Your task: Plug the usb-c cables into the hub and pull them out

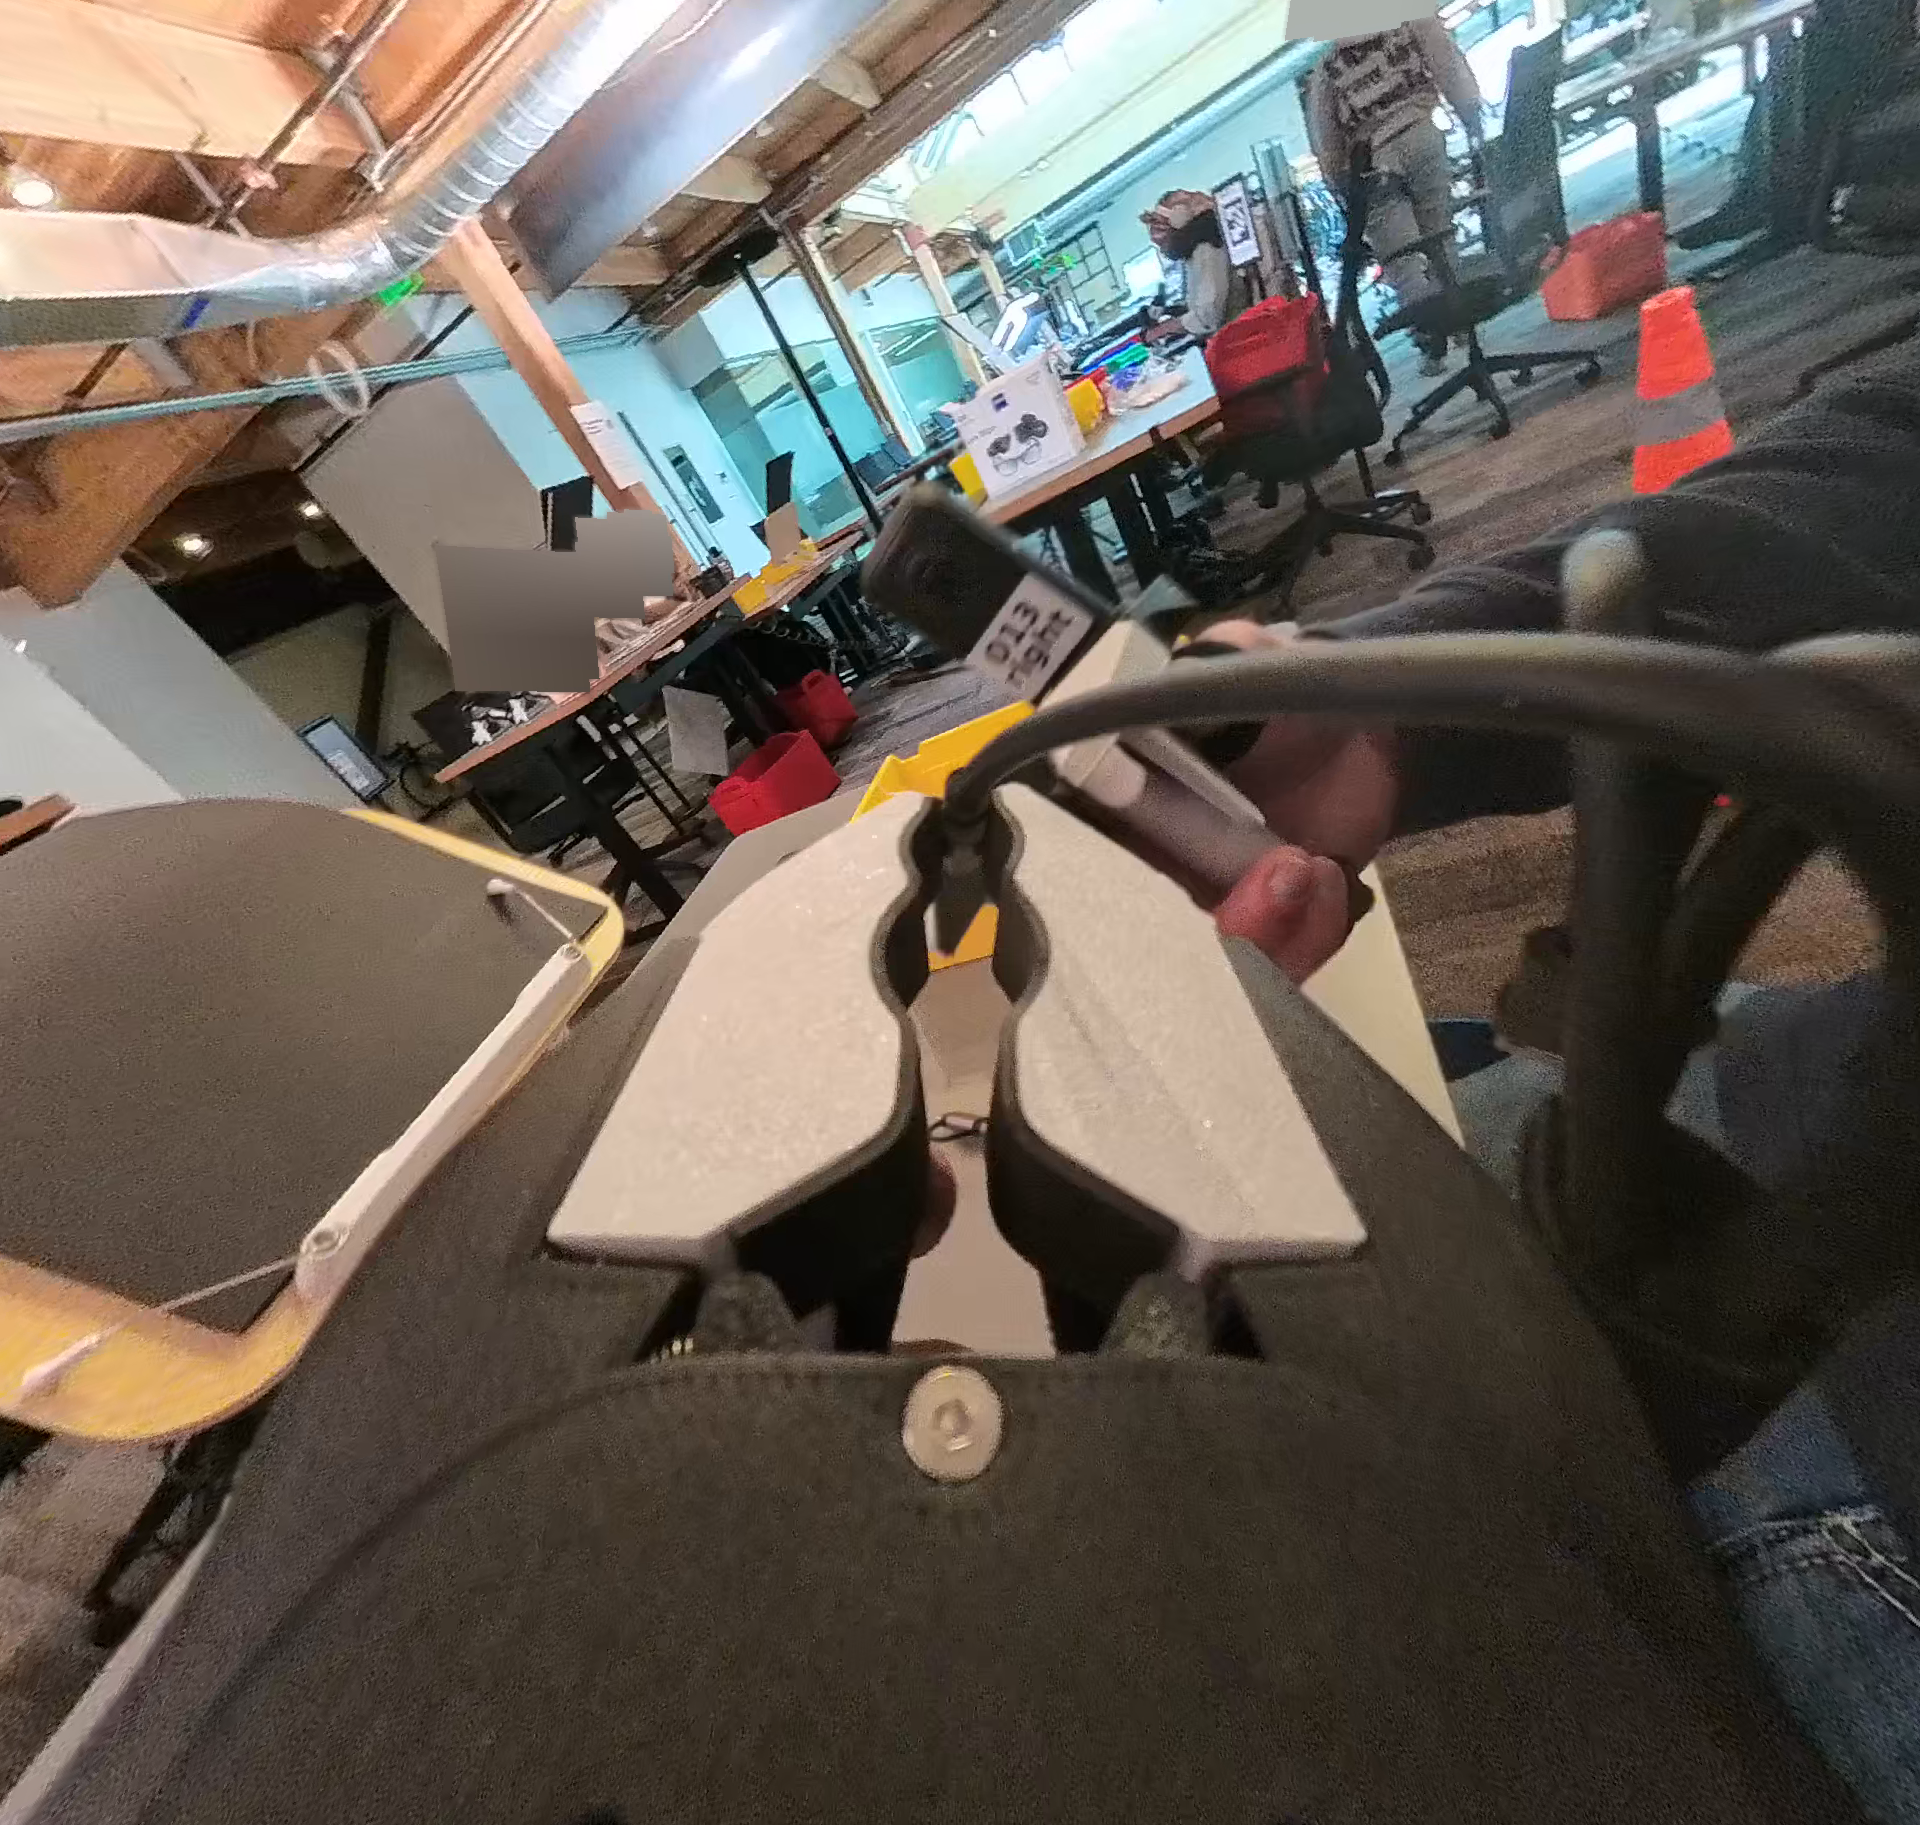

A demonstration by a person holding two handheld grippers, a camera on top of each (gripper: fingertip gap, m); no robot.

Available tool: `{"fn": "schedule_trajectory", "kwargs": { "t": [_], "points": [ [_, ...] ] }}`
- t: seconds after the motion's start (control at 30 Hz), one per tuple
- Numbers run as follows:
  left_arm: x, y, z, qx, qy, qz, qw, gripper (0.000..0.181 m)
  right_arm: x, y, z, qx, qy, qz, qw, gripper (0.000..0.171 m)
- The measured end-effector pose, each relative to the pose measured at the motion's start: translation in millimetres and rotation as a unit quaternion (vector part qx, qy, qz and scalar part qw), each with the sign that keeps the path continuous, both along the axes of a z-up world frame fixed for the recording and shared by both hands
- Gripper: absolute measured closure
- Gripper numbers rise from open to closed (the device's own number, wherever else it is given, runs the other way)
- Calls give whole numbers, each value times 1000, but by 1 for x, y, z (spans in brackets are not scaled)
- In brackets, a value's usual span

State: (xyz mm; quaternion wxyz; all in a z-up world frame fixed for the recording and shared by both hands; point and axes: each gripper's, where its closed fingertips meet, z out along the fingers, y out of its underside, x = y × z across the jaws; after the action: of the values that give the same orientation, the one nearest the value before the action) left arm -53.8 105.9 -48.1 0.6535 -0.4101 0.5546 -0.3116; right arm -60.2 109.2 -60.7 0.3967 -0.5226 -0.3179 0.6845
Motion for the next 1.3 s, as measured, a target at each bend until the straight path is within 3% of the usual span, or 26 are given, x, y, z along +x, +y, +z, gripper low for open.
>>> {"fn": "schedule_trajectory", "kwargs": {
  "t": [0.13, 0.27, 0.5, 0.83, 1.13, 1.3],
  "points": [
    [4, -13, 1, 24, 16, -14, 999, 174, -3, -12, 4, -39, 66, 55, 996, 147],
    [5, -20, -3, 32, 32, -34, 998, 174, 1, -24, 20, -50, 128, 94, 986, 147],
    [14, -30, -12, 63, 69, -49, 994, 174, -12, -41, 11, -73, 130, 146, 978, 156],
    [11, -21, -17, 71, 89, -31, 993, 174, -13, -31, 7, -43, 145, 89, 984, 159],
    [13, 1, -37, 63, 114, 3, 992, 174, -12, -9, -12, -62, 126, 51, 989, 160],
    [10, 17, -56, 98, 161, 36, 981, 174, -15, 6, -31, -85, 108, 48, 989, 160]
  ]
}}
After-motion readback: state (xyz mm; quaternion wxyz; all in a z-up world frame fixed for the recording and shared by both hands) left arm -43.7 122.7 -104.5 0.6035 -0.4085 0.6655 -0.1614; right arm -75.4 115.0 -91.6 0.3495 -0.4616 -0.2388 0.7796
